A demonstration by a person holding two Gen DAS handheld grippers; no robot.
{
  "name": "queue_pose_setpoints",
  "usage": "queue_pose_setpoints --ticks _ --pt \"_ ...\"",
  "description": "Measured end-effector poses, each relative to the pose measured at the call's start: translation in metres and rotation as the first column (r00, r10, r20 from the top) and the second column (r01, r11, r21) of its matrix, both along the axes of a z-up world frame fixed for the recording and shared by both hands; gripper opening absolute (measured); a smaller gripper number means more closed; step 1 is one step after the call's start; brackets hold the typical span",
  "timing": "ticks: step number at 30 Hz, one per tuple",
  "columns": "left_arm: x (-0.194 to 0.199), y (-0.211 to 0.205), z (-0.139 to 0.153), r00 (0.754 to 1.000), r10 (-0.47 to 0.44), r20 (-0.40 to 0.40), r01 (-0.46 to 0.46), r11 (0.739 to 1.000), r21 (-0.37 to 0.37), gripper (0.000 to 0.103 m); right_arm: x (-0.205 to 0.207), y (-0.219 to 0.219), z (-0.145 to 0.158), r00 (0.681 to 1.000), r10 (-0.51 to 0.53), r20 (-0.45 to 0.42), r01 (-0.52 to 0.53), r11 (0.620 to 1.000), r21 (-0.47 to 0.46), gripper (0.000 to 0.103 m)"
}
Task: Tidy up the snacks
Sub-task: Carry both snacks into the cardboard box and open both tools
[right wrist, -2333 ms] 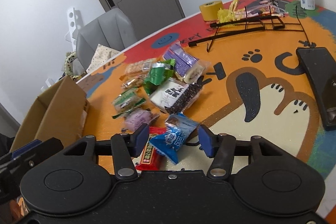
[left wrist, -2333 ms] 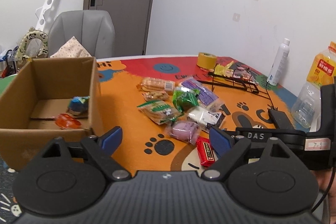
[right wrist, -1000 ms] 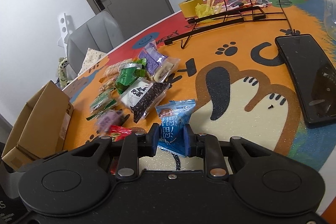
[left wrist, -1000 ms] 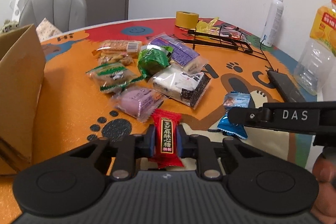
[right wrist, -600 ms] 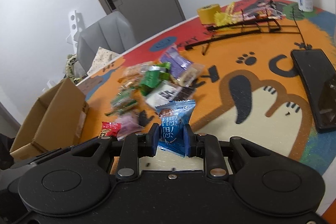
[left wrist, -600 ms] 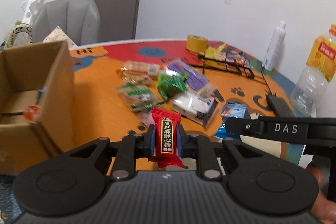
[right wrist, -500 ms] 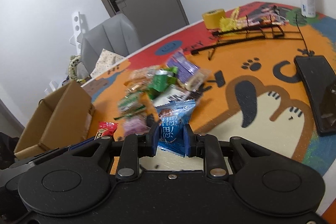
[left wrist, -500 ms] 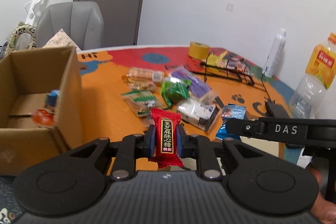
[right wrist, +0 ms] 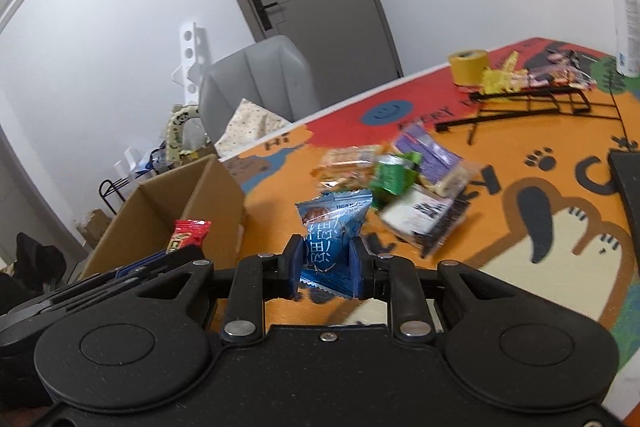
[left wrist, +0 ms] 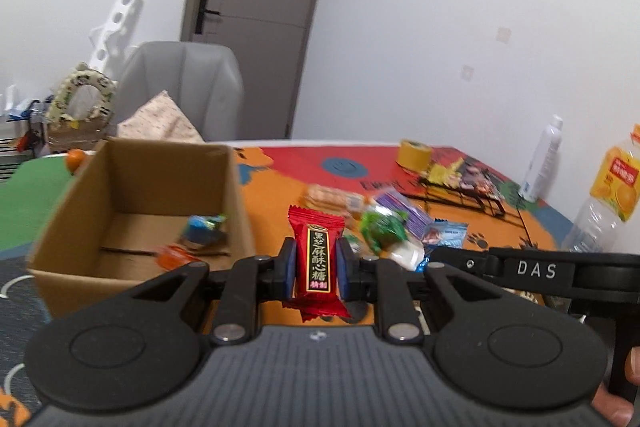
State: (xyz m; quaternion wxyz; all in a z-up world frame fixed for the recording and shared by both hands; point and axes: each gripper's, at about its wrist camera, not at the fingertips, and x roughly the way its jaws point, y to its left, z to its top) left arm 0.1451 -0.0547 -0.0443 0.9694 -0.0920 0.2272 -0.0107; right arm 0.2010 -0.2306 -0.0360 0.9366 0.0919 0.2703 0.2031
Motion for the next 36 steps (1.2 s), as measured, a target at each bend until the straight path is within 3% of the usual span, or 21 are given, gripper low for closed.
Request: queue_pose_setpoints --ticks 15,27,36 --pt "-0.031 0.071 0.016 0.988 0.140 0.059 -0.139 0.990 -0.033 0.019 -0.018 0.070 0.023 0.992 0.107 0.070 -0.105 0.994 -0.037 0.023" --pt "-0.027 0.125 0.012 0.969 0.244 0.047 -0.240 0.968 -0.072 0.019 -0.003 0.120 0.023 0.982 0.181 0.058 -0.178 0.983 -0.055 0.023" --pt "-0.009 0.143 0.016 0.967 0.251 0.048 -0.247 0.966 -0.077 0.019 0.015 0.149 0.020 0.977 0.209 0.035 -0.208 0.977 -0.043 0.022"
